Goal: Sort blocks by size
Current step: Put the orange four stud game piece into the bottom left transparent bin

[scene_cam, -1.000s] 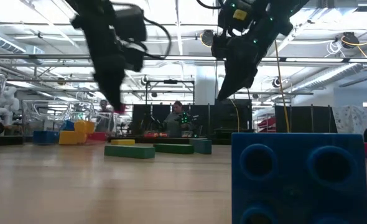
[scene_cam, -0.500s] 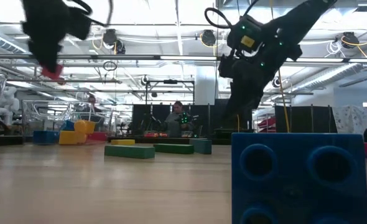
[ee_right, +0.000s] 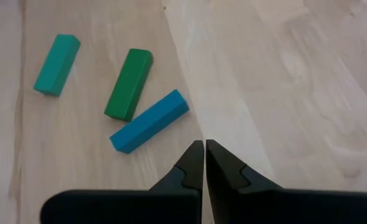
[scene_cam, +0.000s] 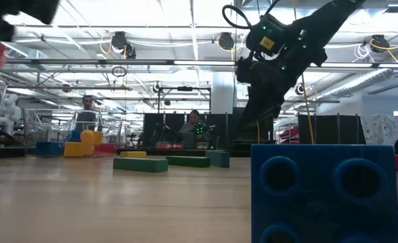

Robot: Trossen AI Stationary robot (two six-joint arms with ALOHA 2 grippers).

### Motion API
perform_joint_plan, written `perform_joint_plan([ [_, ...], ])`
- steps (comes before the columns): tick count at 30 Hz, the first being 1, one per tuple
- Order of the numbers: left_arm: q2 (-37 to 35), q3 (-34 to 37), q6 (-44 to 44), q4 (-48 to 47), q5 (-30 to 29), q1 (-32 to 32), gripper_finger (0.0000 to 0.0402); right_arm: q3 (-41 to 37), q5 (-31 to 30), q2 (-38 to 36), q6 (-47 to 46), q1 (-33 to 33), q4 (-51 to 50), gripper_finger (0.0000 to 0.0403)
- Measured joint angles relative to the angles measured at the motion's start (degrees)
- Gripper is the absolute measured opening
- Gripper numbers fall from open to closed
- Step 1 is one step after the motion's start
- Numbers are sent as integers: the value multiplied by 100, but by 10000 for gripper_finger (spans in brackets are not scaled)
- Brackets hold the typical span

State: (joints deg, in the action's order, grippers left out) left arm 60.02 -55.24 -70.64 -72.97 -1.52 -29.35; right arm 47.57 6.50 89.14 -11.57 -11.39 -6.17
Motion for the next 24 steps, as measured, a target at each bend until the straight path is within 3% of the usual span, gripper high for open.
perform_joint_plan([
  [10,690,2,-2018,123,-70,-1710,153,0,-3,0,-129,264,0,0],
  [24,1960,169,-2354,920,177,-2363,153,0,-17,0,-234,327,83,0],
])
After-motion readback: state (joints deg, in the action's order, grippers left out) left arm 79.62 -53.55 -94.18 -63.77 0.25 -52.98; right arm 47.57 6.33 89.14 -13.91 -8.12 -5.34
